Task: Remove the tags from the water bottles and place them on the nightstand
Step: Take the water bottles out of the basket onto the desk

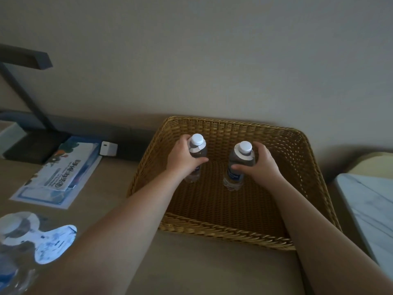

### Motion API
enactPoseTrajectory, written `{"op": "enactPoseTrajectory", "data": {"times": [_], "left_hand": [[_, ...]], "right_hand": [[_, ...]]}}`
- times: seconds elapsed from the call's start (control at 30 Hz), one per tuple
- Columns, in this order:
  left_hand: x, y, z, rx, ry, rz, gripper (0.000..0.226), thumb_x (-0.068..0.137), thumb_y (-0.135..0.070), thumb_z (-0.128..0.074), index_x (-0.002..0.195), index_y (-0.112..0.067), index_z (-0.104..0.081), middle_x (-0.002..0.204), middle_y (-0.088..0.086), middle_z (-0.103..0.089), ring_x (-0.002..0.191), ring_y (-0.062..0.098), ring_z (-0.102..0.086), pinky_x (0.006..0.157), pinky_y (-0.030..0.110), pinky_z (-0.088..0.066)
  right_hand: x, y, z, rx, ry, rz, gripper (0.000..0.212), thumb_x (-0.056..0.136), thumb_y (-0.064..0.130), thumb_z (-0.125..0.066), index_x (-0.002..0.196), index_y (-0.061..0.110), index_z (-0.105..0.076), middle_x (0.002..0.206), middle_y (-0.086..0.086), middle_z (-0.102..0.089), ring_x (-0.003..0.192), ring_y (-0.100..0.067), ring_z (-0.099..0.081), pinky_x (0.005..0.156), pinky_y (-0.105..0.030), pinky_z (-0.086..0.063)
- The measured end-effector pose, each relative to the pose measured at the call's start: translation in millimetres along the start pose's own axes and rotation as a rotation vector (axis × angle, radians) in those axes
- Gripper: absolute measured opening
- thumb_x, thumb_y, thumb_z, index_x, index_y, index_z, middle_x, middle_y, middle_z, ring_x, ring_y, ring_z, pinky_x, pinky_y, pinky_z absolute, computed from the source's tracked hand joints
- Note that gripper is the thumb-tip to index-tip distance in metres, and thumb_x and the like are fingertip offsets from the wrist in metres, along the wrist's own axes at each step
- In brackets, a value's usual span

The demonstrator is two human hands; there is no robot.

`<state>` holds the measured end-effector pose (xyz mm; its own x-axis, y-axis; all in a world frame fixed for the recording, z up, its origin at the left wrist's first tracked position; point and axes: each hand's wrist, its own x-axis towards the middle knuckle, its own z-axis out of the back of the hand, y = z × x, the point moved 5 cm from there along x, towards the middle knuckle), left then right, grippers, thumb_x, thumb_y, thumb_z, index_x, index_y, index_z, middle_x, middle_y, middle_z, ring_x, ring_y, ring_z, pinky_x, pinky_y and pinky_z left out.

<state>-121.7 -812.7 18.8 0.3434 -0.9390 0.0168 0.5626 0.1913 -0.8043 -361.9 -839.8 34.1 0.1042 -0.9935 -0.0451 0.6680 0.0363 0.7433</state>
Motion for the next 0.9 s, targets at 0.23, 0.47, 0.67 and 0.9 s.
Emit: {"op": "enactPoseTrajectory", "data": {"times": [0.23,0.47,0.67,0.9], "left_hand": [[1,3,3,-0.004,-0.024,-0.059,0.069,0.062,-0.032,-0.088,0.117,-0.025,-0.047,0.110,-0.008,-0.056,0.104,0.015,-0.055,0.087,0.035,-0.050],[-20,0,19,-0.065,-0.098,-0.079,0.063,0.063,-0.038,-0.086,0.111,-0.028,-0.047,0.104,-0.014,-0.055,0.095,0.005,-0.053,0.074,0.022,-0.045],[-57,-33,76,-0.130,-0.187,-0.185,0.057,0.063,-0.042,-0.084,0.107,-0.033,-0.049,0.097,-0.021,-0.058,0.089,-0.006,-0.055,0.067,0.013,-0.044],[-117,-69,181,-0.134,-0.341,-0.277,0.058,0.058,-0.052,-0.081,0.103,-0.025,-0.056,0.092,-0.015,-0.066,0.084,-0.005,-0.061,0.066,0.018,-0.050]], "right_hand": [[14,-5,-11,-0.026,0.060,0.049,0.086,0.063,0.033,-0.086,0.135,0.017,-0.043,0.128,-0.002,-0.055,0.116,-0.020,-0.051,0.093,-0.038,-0.048],[6,9,-13,0.005,-0.045,0.124,0.073,0.059,0.036,-0.086,0.121,0.021,-0.050,0.111,0.007,-0.056,0.102,-0.013,-0.053,0.078,-0.029,-0.046],[-22,54,-6,0.021,-0.095,0.247,0.073,0.058,0.045,-0.083,0.120,0.023,-0.051,0.108,0.010,-0.056,0.098,-0.010,-0.053,0.074,-0.026,-0.048],[-89,144,13,0.093,-0.184,0.461,0.066,0.063,0.043,-0.081,0.119,0.022,-0.053,0.103,0.011,-0.059,0.091,-0.007,-0.056,0.064,-0.011,-0.038]]}}
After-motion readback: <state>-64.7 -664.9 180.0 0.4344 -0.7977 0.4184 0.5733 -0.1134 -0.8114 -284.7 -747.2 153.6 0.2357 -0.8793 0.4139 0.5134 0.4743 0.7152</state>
